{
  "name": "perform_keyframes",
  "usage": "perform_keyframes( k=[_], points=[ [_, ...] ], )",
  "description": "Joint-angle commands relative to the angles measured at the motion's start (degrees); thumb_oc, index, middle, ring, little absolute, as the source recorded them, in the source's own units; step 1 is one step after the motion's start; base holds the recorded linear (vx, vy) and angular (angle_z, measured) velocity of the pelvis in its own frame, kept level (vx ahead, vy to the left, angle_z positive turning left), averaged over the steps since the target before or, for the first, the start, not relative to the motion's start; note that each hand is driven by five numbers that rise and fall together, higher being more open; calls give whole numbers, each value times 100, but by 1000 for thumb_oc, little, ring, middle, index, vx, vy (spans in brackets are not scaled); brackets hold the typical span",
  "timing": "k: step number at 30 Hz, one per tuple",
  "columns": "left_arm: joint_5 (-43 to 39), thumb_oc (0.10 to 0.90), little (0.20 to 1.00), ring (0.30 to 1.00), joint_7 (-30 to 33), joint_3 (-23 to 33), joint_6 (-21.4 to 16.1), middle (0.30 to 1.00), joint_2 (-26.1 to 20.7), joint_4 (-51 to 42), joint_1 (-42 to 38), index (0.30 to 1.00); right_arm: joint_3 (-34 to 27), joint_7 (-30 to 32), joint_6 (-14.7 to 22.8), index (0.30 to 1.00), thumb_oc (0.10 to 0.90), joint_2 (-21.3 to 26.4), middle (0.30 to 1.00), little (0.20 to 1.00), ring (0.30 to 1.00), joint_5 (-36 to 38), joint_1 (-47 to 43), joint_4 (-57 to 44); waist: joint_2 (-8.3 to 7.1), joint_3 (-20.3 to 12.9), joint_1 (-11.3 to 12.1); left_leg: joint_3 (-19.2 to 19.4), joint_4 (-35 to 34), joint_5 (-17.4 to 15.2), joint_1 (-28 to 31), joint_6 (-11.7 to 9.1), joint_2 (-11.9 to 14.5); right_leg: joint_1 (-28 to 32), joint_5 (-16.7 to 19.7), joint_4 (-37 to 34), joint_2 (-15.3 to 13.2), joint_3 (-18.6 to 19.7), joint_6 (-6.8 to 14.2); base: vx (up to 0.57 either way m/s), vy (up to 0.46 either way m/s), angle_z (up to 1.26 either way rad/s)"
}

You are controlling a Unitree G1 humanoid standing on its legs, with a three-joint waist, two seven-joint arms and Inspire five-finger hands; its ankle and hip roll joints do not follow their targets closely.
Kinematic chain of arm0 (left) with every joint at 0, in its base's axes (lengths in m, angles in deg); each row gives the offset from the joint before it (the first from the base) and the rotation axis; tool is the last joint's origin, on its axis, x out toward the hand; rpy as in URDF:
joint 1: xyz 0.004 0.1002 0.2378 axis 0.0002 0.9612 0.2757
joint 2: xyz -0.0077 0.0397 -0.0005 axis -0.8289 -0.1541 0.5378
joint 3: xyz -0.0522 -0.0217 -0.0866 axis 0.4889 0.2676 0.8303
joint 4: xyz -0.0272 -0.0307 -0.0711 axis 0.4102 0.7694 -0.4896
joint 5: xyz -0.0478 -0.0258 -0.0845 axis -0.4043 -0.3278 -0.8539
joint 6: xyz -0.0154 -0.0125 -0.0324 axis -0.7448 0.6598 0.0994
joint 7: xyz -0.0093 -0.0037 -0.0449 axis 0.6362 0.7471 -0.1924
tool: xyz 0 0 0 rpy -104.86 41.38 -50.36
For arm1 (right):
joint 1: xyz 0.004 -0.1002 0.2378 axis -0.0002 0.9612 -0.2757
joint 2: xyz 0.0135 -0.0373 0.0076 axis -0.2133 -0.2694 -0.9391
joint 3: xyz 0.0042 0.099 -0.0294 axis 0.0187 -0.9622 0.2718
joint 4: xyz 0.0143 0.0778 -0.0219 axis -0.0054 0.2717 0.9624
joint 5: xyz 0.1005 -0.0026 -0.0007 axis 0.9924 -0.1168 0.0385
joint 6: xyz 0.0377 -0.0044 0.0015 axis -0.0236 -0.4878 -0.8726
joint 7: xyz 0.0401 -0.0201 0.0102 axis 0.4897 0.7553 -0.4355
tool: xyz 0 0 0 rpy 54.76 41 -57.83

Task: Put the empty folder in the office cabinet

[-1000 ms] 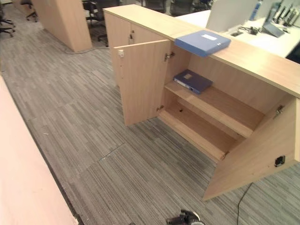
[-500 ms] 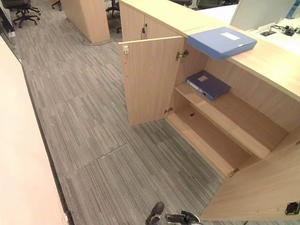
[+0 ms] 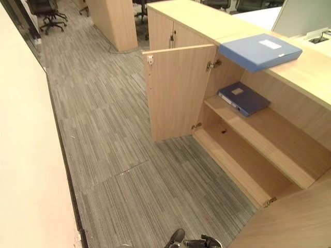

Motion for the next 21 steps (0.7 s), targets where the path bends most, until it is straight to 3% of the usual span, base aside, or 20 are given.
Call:
perform_keyframes(
  k=[1,3,4,6,7,8,11,14,16,21],
  points=[
    [-22,800,900,900,42,-49,-57,900,-113,-141,140,900,-123,23,59,900,800,211,900,900,900,61,-151,-90,-118,356,139,537,-1091,252,-237,621,-158,607,-486,757,-541,640,-71,120,81,-54],
    [-43,800,900,900,67,-21,-58,900,-127,-126,178,900,-126,23,60,900,800,233,900,900,900,55,-168,-54,-205,361,188,480,-1601,81,-419,706,13,652,-527,788,-620,836,-5,132,59,-36],
    [-63,800,900,900,87,-29,-71,900,-135,-130,182,900,-125,24,62,900,800,243,900,900,900,48,-169,-21,-209,364,219,369,-1931,252,-444,672,148,650,-578,851,-621,936,5,146,94,0],
    [-134,800,900,900,151,-26,-106,900,-156,-143,185,900,-164,56,55,900,800,248,900,900,900,55,-190,76,-163,355,270,35,-2746,1001,-603,510,632,705,-686,927,-578,1131,52,135,99,-6],
    [-134,800,900,900,151,-25,-106,900,-157,-143,187,900,-163,56,55,900,800,247,900,900,900,55,-189,76,-164,370,285,50,-2755,993,-574,505,639,713,-703,943,-579,1147,47,189,148,-12],
    [-239,800,900,900,179,-28,-139,900,-148,-141,203,900,-213,99,48,900,800,256,900,900,900,52,-193,199,-107,374,335,-164,-3360,1565,-680,409,1076,763,-780,1042,-576,1388,121,226,181,-50],
    [-291,800,900,900,172,-31,-160,900,-107,-120,238,900,-356,161,21,900,800,347,900,900,900,8,-110,409,-53,311,384,-466,-4001,1898,-814,259,1471,906,-809,933,-618,1696,277,260,210,-17],
    [-240,800,900,900,166,-36,-139,900,-71,-74,253,900,-419,137,-3,900,800,369,900,900,900,-11,-53,469,21,211,425,-629,-4124,1895,-651,183,1450,997,-757,790,-585,1821,345,205,192,-84],
    [-135,800,900,900,137,-16,-112,900,-41,13,283,900,-554,123,-31,900,800,380,900,900,900,-56,-1,524,40,12,404,-628,-4126,1704,-381,99,1207,1096,-516,589,-774,1870,500,299,305,-177],
    [-41,800,900,900,133,-3,-108,900,-190,-3,224,900,-646,111,-72,900,800,310,900,900,900,7,18,489,-180,-27,332,-27,-3781,1194,-221,407,687,1062,-40,520,-1388,1991,824,190,281,-75]
  ],
)
